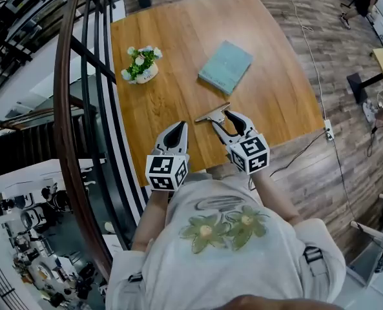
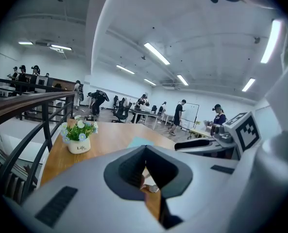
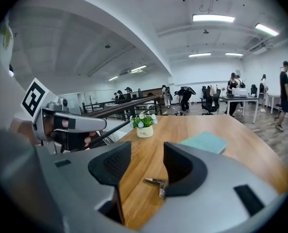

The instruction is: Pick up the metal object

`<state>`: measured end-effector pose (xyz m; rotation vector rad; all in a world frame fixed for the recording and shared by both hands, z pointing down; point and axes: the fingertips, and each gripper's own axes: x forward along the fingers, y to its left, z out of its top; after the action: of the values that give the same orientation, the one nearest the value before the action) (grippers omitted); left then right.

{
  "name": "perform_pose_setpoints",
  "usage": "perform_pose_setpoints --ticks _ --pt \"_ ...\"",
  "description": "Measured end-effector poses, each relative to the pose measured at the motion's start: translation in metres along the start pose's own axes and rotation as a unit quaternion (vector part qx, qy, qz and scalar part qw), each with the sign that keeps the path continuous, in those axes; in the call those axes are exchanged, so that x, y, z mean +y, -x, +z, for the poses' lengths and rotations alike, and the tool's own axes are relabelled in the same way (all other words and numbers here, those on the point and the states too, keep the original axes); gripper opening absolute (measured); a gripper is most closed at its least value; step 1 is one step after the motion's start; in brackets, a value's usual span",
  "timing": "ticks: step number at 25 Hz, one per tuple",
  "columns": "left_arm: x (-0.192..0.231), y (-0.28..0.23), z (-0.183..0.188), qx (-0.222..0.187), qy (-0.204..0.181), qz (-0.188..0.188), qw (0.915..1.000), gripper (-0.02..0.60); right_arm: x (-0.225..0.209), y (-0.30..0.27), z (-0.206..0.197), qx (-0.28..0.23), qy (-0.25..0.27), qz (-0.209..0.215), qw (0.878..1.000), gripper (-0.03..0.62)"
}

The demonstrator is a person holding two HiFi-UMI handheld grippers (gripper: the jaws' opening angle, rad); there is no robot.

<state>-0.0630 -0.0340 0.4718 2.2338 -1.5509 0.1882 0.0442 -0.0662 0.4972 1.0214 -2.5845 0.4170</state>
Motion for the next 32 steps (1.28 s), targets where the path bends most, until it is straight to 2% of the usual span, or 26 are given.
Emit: perform_pose_setpoints --ticks 5,16,32 --pt "0.013 -0.016 0.001 0.01 -0.001 -0.014 0.9999 0.014 -0.005 -0.016 -0.013 0.025 -0.006 -0.008 1.0 0.225" --pt "0.032 -0.05 -0.019 0.046 0.008 -0.024 0.9986 0.014 -0.03 -0.042 -0.049 0.077 -0.024 -0.022 0.996 0.25" --pt "0.039 -0.063 -0.036 0.079 0.008 -0.033 0.9963 0.014 -0.045 -0.07 -0.111 0.144 -0.029 -0.036 0.989 0.268"
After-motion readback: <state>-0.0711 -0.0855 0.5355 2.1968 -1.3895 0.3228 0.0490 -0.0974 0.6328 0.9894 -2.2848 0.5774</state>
